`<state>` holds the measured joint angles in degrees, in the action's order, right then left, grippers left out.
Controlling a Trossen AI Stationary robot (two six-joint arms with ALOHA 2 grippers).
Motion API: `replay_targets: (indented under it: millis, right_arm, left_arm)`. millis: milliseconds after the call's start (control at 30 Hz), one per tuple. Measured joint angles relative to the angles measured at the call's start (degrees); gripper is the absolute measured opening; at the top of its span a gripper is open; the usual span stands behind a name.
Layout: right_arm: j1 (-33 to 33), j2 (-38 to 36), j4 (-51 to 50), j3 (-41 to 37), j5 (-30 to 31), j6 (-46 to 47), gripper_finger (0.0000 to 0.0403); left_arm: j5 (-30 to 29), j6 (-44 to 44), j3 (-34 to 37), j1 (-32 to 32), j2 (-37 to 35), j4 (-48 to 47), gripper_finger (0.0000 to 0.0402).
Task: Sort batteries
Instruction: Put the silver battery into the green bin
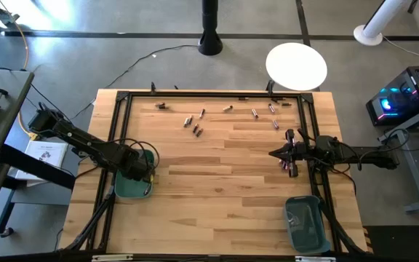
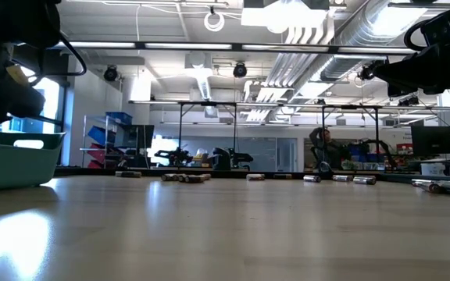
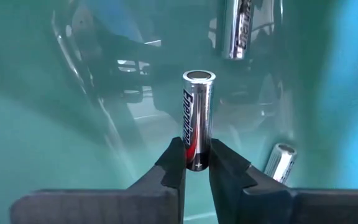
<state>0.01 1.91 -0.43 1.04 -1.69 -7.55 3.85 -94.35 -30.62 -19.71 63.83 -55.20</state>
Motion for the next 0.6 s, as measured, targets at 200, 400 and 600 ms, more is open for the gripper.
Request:
replay_targets:
  millis: [200,400,600]
  right_arm:
    - [-0.01,-0.02,0.00,0.00,0.00,-0.01,0.0000]
    - [-0.02,-0.02,0.00,0.00,0.00,0.00,0.0000]
    - [-0.01,-0.02,0.00,0.01,0.00,0.00,0.0000]
  left_arm:
    - [0.08,2.74,-0.01,1.86,0.01,-0.02,0.0078]
    - [-0.30,4.94,-0.01,3.51,0.01,0.02,0.0067]
    - [-0.71,6.97,-1.45,4.01,-1.04,-1.71,0.0078]
